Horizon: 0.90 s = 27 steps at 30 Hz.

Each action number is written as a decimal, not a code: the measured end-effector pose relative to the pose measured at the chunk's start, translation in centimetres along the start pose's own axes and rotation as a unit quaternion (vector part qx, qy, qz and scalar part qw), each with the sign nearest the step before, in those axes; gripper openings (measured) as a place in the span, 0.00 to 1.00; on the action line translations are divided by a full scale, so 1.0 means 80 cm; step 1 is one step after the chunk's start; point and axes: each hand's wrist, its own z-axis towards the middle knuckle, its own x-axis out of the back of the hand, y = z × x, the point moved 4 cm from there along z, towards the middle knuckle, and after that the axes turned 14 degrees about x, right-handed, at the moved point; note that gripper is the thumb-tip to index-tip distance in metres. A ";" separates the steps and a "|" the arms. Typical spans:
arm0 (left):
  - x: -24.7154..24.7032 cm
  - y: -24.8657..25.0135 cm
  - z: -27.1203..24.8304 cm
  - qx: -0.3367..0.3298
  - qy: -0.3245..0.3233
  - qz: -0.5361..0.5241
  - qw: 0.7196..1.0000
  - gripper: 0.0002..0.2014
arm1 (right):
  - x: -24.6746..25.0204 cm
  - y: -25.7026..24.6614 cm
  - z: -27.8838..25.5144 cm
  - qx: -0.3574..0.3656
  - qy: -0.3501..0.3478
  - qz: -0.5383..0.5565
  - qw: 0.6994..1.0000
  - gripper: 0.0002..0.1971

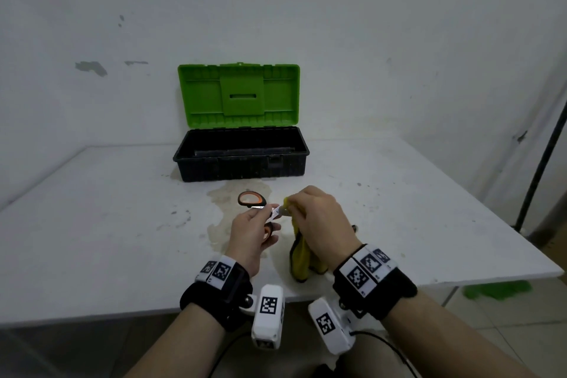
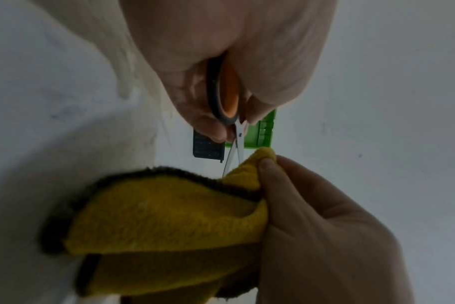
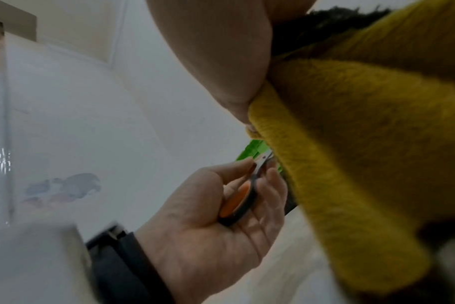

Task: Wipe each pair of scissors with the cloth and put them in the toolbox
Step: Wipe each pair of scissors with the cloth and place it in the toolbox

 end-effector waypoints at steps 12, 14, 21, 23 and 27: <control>-0.008 -0.005 -0.007 -0.001 -0.033 -0.047 0.998 0.13 | -0.040 -0.023 -0.012 0.062 -0.080 -0.041 0.994 0.13; -0.008 -0.007 -0.007 0.008 -0.046 -0.054 0.997 0.13 | -0.031 -0.014 -0.006 0.038 -0.069 -0.040 0.996 0.09; -0.009 -0.014 -0.008 0.013 -0.039 -0.052 0.998 0.13 | -0.045 -0.029 -0.019 0.055 -0.096 -0.046 0.993 0.16; -0.006 -0.017 -0.007 0.006 -0.026 -0.039 0.999 0.12 | -0.041 -0.028 -0.018 0.075 -0.098 -0.036 0.992 0.16; -0.006 -0.020 -0.006 0.008 -0.041 -0.029 0.999 0.12 | -0.023 -0.014 -0.006 0.043 -0.075 -0.043 0.995 0.10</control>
